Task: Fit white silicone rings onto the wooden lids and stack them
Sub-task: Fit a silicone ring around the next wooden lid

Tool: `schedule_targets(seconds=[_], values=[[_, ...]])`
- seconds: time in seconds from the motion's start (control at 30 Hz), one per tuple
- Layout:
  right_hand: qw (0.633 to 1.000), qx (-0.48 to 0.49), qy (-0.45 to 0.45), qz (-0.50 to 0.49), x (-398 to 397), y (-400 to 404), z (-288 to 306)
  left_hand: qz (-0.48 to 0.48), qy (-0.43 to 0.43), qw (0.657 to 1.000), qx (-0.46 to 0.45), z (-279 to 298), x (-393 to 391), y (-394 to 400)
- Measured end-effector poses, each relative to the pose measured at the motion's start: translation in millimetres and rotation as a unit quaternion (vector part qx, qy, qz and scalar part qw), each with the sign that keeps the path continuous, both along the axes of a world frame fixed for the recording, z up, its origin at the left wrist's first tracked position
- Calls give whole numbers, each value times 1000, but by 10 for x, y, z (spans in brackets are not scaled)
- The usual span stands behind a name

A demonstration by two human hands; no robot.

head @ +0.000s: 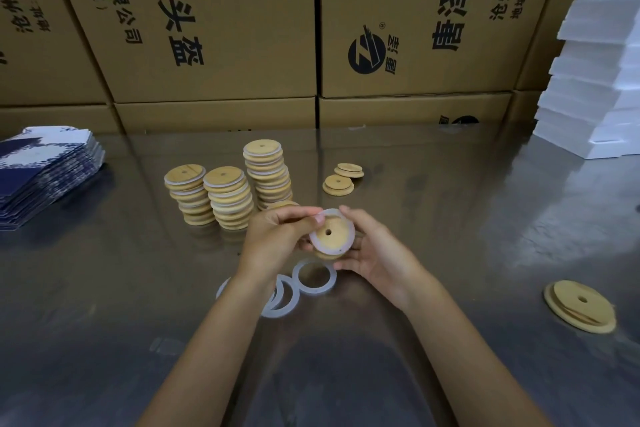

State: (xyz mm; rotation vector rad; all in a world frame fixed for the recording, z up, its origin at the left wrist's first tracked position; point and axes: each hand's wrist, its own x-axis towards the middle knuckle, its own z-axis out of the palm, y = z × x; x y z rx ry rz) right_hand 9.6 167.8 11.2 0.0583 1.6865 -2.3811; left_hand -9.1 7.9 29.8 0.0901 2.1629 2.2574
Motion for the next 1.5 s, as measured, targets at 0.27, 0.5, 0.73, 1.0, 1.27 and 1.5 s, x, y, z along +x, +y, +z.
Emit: schedule_targets(seconds=[0.27,0.5,0.73,1.0,1.27,1.5], values=[[997,74,23,15,6,-2,-42,31,70,994,-81,-39,-27,10],[998,60,23,11,-14,18,-53,-10,81,986,-146,-39,-60,-2],[999,50,14,5,-33,30,-65,11,74,986,-149,-41,-85,-47],[1000,14,16,-10,-42,34,-89,-1,73,987,-141,-42,-82,-65],[999,-30,-2,-33,-60,31,-107,-4,47,990,-136,-36,-109,-33],[999,-19,3,-49,-56,36,-121,-26,34,992,-122,-46,-94,-34]])
